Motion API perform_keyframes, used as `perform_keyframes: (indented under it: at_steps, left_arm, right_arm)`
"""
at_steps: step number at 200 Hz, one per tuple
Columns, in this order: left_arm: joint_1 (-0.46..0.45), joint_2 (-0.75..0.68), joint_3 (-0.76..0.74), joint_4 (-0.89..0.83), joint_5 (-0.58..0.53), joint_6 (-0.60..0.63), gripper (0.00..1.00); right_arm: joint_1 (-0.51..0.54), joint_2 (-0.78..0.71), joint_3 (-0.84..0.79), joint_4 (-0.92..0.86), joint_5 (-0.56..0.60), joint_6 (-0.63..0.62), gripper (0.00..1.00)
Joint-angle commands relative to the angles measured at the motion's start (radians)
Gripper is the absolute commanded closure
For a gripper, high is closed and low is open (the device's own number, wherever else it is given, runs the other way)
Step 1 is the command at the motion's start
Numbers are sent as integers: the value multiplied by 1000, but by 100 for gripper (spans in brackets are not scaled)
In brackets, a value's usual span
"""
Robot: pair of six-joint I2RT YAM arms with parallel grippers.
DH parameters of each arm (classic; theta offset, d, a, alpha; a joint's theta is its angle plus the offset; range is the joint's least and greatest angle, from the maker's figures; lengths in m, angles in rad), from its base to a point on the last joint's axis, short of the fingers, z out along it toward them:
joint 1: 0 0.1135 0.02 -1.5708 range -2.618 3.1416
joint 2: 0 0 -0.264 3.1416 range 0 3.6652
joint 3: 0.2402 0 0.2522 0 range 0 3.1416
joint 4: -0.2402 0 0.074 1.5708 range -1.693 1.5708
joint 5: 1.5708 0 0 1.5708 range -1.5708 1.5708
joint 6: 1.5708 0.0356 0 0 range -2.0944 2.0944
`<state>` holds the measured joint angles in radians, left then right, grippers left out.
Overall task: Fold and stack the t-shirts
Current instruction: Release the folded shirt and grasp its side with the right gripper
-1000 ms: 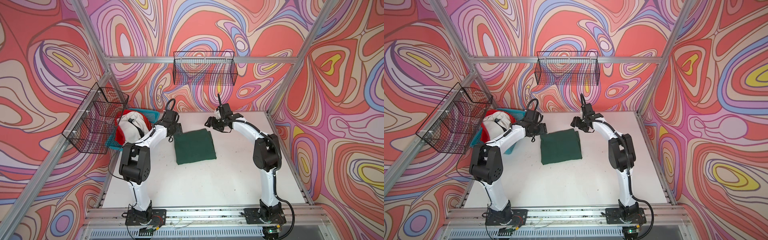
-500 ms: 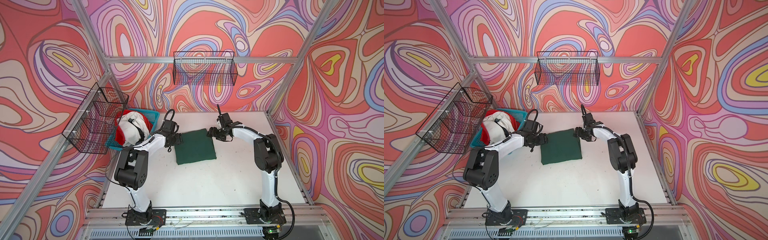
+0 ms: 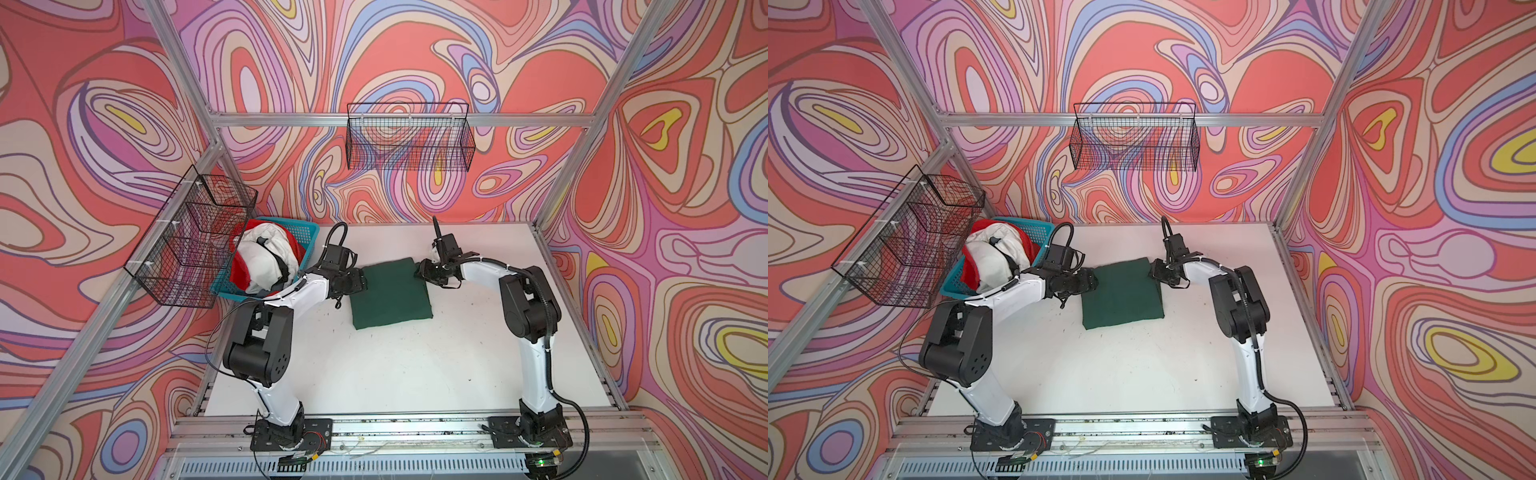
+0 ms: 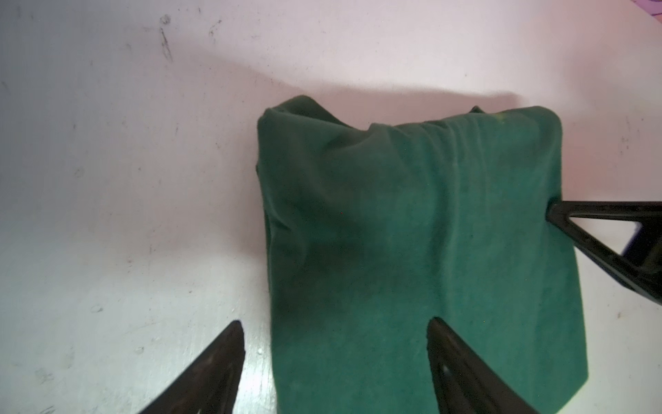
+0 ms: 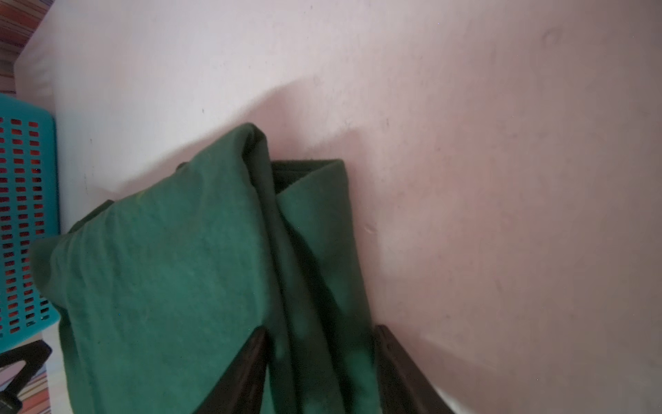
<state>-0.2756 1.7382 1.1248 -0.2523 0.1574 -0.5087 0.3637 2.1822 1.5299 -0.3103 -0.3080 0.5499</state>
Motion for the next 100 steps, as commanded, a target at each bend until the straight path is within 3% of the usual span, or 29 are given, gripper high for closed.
perform_keyframes:
  at_steps: [1,34,50,69,100]
  left_arm:
    - [0,-3,-18,43,26,-2,20]
    - [0,-1,-32,59,39,7,20]
    - [0,1,-36,60,33,9,20]
    - [0,-13,-40,57,16,7,20]
    - [0,-66,-48,40,-7,15,20]
  right_arm:
    - [34,37,-45,-36,14,35,58]
    - [43,29,-71,15,-6,75,68]
    - [44,28,-73,18,14,81,80]
    - [42,28,-50,-16,50,75,100]
    - [37,13,39,-133,158,23,100]
